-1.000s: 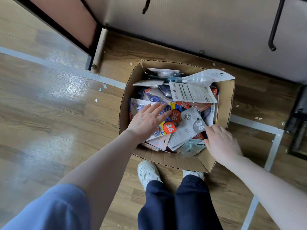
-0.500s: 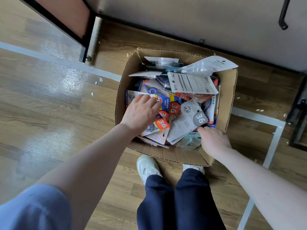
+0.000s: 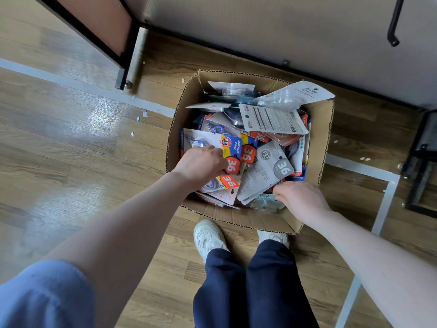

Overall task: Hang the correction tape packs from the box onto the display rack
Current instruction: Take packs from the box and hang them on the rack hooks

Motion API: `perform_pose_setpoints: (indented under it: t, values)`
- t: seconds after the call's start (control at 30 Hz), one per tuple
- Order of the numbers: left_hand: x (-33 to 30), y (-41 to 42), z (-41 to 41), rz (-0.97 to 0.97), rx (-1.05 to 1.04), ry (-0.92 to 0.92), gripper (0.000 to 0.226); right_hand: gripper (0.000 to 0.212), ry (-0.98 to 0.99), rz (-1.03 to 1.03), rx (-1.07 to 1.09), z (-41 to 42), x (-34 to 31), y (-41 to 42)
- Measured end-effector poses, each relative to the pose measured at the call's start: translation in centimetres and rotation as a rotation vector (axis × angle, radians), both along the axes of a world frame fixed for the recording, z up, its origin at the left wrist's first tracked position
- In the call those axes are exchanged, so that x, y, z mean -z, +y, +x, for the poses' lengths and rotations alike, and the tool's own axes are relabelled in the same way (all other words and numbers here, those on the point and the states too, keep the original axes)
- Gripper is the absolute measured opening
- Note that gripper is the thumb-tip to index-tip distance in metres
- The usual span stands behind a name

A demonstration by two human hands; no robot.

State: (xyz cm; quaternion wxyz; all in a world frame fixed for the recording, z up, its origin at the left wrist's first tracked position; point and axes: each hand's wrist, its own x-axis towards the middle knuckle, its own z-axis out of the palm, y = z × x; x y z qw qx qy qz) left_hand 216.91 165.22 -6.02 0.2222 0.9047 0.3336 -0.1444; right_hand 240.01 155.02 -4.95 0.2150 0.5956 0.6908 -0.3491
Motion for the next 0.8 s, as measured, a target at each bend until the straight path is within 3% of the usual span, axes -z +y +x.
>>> perform_pose_setpoints:
  t: [0.13,0.3,0.8]
  values:
    - [-1.8,0.3,-0.4,-0.038,-0.098,0.025,0.03,0.02,0.001,0.06,-0.008,0.0,-1.2,0.7]
    - [-5.4,1.1,-0.8,-0.041,-0.236,0.018,0.026,0.025,0.009,0.103,0.045,0.4,-4.3,2.7]
    - [-22.6,4.6,0.0,0.121,-0.26,0.017,0.028,0.022,-0.024,0.376,0.075,1.4,-21.5,8.7]
